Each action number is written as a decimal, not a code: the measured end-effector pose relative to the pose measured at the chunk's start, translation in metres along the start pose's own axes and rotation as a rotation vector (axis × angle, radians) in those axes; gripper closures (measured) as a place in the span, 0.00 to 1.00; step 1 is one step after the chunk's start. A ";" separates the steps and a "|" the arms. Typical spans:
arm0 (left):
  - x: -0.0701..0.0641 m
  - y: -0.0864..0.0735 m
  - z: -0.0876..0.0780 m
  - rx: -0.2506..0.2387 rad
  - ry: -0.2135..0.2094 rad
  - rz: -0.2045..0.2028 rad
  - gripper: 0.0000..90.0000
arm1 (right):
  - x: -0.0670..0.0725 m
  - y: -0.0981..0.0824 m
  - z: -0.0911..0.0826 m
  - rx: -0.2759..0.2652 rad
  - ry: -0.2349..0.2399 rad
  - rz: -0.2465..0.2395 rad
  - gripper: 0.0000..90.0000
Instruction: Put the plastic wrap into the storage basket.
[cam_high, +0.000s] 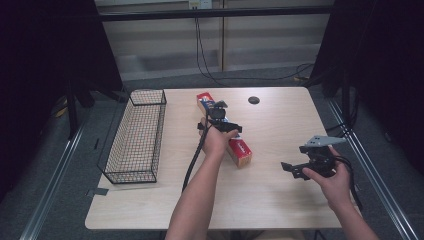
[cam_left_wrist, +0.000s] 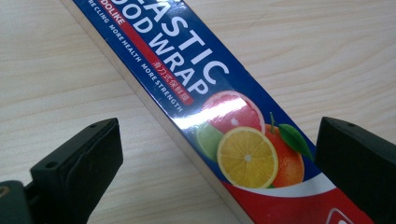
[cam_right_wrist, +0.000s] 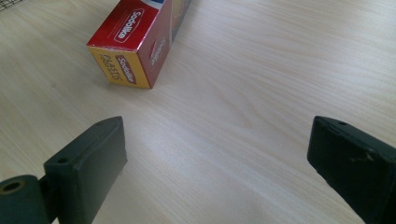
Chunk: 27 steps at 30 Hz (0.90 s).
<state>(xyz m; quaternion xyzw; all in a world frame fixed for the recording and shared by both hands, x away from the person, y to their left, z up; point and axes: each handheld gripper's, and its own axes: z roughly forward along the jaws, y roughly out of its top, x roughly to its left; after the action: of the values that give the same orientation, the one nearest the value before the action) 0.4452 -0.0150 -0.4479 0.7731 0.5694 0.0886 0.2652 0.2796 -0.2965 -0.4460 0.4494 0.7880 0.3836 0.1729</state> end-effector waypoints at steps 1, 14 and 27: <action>0.000 0.000 0.001 0.002 0.003 0.006 0.01 | 0.000 0.000 0.000 -0.002 0.000 0.004 0.05; -0.007 0.002 0.012 0.011 0.008 -0.011 0.01 | 0.000 0.000 0.000 -0.015 0.004 0.002 0.05; -0.007 0.001 0.015 0.026 -0.009 -0.036 0.04 | 0.000 0.000 -0.001 -0.018 0.004 0.005 0.05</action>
<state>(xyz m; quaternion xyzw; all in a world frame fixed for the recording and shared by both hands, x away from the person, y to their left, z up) 0.4502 -0.0267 -0.4589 0.7664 0.5832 0.0729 0.2593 0.2794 -0.2966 -0.4455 0.4490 0.7838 0.3921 0.1742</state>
